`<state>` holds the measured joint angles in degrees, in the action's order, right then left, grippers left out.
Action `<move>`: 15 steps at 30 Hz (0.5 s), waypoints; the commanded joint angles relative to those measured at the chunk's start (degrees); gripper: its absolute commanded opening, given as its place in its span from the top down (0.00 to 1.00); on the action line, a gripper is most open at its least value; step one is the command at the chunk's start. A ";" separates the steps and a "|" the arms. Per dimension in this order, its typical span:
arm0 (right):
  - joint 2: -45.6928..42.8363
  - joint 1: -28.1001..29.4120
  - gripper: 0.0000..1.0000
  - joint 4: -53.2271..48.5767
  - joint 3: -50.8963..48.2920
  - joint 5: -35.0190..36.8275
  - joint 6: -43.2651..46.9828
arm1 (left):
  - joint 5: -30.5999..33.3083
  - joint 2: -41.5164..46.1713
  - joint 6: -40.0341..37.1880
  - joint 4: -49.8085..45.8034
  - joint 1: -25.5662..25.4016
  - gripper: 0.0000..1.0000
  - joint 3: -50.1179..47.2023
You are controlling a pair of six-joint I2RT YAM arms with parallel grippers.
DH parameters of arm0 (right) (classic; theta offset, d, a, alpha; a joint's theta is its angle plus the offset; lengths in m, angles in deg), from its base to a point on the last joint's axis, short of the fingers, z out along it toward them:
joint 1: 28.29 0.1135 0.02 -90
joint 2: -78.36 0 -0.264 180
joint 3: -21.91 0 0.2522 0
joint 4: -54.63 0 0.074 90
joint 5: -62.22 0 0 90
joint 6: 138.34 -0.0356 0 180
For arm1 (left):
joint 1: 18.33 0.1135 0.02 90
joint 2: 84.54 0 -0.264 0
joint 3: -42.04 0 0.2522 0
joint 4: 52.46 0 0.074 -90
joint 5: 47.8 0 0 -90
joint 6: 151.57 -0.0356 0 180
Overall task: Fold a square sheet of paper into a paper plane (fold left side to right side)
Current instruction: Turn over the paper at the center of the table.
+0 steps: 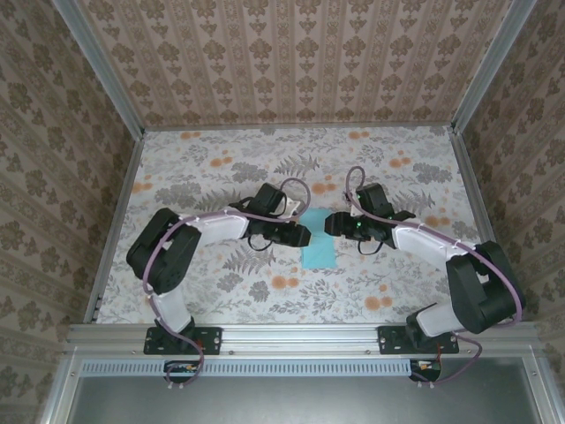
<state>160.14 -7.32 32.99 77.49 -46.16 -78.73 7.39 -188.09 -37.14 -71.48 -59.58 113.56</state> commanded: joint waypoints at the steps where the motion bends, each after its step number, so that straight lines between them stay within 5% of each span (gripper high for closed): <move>1: -1.71 -0.29 0.27 1.79 -2.20 0.28 -0.30 | -1.29 -2.57 -0.87 1.29 0.10 0.53 2.12; 8: -1.69 -0.24 0.10 4.60 -4.02 -3.75 -1.25 | 2.45 -3.62 -2.99 -0.55 -0.05 0.71 3.27; 11: -1.71 -0.29 0.09 5.29 -4.08 -5.73 -1.74 | 3.59 -2.22 -3.28 -0.13 -0.01 0.85 1.81; 15: 0.32 0.07 0.11 7.47 -3.87 -9.22 -3.06 | 5.26 -0.10 -3.11 0.10 0.03 0.89 -0.27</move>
<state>159.86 -7.41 37.82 74.06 -51.18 -80.30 10.87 -191.02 -39.31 -70.85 -59.58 114.67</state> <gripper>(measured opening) 0.900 0.115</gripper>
